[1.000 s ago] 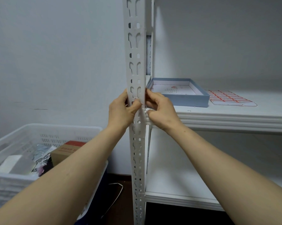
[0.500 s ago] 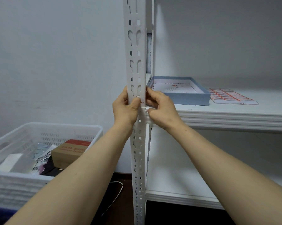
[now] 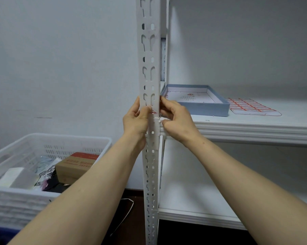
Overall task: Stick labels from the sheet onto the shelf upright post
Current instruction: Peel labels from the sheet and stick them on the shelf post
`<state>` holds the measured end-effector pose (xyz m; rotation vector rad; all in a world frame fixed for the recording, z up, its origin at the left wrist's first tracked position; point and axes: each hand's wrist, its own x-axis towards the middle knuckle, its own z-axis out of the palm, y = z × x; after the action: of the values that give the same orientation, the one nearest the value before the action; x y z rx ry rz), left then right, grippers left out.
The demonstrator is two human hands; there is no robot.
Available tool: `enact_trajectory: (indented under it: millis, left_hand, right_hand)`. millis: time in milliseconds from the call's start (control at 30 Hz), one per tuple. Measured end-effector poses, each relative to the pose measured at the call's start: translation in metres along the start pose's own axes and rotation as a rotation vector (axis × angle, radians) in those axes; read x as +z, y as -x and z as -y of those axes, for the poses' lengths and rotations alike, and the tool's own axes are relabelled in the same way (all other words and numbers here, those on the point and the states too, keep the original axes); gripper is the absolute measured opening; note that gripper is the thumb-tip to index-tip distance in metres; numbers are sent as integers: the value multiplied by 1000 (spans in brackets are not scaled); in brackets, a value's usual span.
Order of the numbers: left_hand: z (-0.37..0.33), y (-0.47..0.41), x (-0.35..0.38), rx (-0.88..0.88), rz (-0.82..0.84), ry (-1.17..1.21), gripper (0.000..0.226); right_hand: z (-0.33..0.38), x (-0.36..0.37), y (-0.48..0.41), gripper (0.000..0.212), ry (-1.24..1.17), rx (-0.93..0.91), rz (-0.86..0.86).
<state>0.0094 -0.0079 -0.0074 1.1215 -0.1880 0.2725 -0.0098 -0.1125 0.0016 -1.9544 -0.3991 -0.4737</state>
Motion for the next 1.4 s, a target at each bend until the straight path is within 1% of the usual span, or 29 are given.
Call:
enact_trajectory:
  millis: [300, 467, 600, 933, 1100, 1233, 1400]
  left_hand:
    - [-1, 0, 2, 6, -19, 29, 45]
    - [-2, 1, -3, -25, 52, 36, 44]
    - [0, 0, -1, -27, 3, 4, 41]
    - [1, -2, 5, -3, -56, -15, 42]
    - [0, -2, 0, -19, -9, -3, 45]
    - [-1, 2, -5, -55, 44, 69, 42]
    - [-1, 1, 4, -52, -43, 89, 44]
  right_hand:
    - [-1, 1, 0, 74, -11, -5, 2]
    - [0, 1, 0, 75, -10, 1, 7]
    - [0, 0, -1, 74, -3, -7, 8]
    - [-1, 1, 0, 72, 2, -22, -1]
    - [-2, 1, 0, 74, 2, -13, 3]
    - [-2, 1, -1, 74, -1, -13, 9]
    - [-3, 1, -2, 74, -13, -23, -11]
